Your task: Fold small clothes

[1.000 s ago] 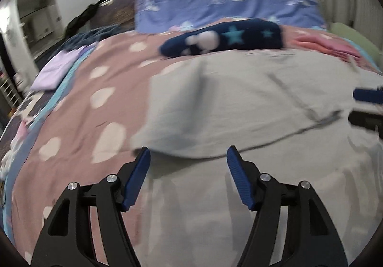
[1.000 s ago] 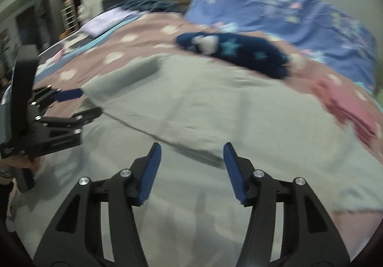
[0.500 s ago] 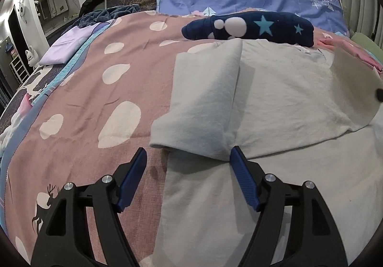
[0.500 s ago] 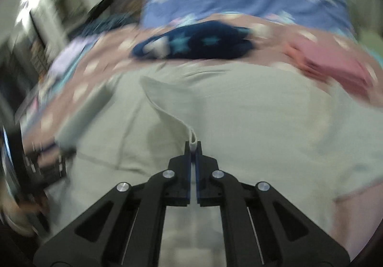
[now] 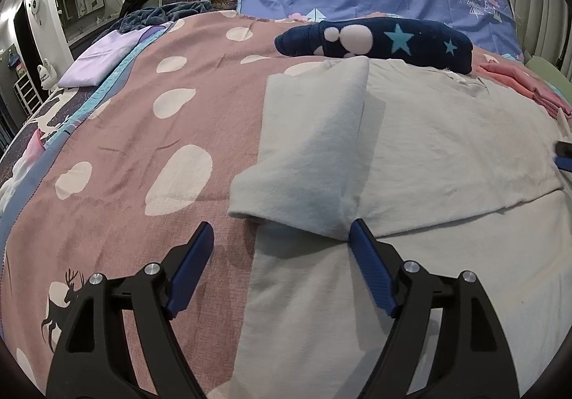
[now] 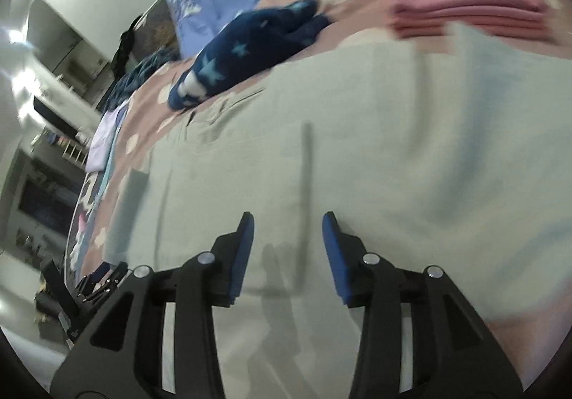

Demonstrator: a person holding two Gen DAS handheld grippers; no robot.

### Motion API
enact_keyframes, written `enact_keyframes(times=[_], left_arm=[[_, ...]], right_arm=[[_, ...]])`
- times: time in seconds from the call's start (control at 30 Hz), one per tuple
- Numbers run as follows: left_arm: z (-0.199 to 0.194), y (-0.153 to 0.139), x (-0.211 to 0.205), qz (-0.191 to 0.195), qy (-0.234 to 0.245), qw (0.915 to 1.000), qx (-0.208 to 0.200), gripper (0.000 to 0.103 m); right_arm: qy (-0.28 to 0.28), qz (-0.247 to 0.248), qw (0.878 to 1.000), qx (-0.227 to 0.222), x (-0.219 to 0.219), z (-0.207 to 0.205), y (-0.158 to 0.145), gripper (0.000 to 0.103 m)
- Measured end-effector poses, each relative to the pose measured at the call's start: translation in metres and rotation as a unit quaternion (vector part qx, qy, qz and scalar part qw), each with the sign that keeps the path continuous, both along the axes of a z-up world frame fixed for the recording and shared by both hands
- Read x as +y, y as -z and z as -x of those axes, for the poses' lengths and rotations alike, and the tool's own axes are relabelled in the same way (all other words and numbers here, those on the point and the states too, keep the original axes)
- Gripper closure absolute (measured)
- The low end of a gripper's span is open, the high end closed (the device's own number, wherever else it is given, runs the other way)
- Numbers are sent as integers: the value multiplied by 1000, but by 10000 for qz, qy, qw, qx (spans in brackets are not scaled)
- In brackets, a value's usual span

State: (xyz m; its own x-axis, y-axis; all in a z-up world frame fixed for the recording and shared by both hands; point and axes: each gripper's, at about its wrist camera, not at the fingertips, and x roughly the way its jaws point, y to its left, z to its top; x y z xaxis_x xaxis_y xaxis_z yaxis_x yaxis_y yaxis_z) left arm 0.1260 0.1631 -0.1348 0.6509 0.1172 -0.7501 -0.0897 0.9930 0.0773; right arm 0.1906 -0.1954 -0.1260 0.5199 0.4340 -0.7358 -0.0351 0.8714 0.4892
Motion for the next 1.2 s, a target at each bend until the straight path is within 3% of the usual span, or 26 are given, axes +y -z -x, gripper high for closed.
enact_keyframes(times=[0.07, 0.1, 0.13, 0.17, 0.23, 0.33, 0.43, 0.5, 0.6, 0.67, 0.73, 0.8, 0.9, 0.93, 1.0, 1.03, 1.07, 1.17, 1.2], left_arm=[[1, -1, 2, 62, 19, 10000, -27, 24], [3, -3, 4, 130, 37, 9999, -52, 24], [7, -6, 6, 217, 71, 9997, -96, 24], [12, -9, 9, 302, 117, 9993, -175, 24], [19, -13, 12, 272, 188, 9991, -248, 24], [21, -11, 14, -39, 207, 9997, -151, 24], [14, -5, 17, -177, 85, 9998, 21, 24], [12, -5, 16, -258, 68, 9996, 2, 24], [10, -4, 10, -476, 52, 9989, -7, 24], [11, -4, 9, -526, 49, 9986, -19, 24], [12, -5, 12, -488, 36, 9988, -39, 24], [13, -7, 18, -398, -32, 9992, -64, 36], [12, -6, 28, -138, -133, 9998, -50, 59], [13, -6, 29, -76, -119, 9999, -48, 63], [13, -7, 26, -98, -111, 9999, -71, 74], [15, -10, 25, -191, -161, 9996, -104, 79], [17, -13, 24, -197, -213, 9995, -131, 87], [33, -48, 22, 598, -253, 9963, -563, 88], [36, -58, 15, 689, -149, 9949, -721, 88]], right_arm=[[-152, 162, 9997, -38, 15, -17, 3, 52], [-162, 315, 9993, -77, 22, -23, 3, 57], [-156, 418, 9990, -72, 26, -26, 2, 68], [-150, 568, 9983, -42, 30, -29, -1, 98], [-212, 340, 9992, -63, 30, -29, -11, 98], [-184, 107, 9975, -674, 16, -8, -48, 98], [36, 486, 9941, -972, 2, 9, -71, 98], [169, 679, 9944, -787, -11, 9, -64, 97], [392, 814, 9958, -157, -32, 3, -26, 90], [623, 1022, 9928, -56, -42, 6, -13, 90], [780, 723, 9943, -89, -54, 15, -10, 90], [767, 614, 9949, -240, -54, 26, -16, 90], [207, 445, 9962, -718, -37, 43, -34, 90], [29, 381, 9966, -732, -32, 45, -34, 86], [-247, 589, 9971, -415, -15, 44, -21, 65], [-240, 989, 9948, -98, -6, 41, -1, 65], [-219, 1154, 9929, -167, -4, 43, 6, 67], [-185, 1675, 9832, -695, 12, 54, 9, 64], [-207, 1725, 9822, -706, 15, 56, 8, 54]])
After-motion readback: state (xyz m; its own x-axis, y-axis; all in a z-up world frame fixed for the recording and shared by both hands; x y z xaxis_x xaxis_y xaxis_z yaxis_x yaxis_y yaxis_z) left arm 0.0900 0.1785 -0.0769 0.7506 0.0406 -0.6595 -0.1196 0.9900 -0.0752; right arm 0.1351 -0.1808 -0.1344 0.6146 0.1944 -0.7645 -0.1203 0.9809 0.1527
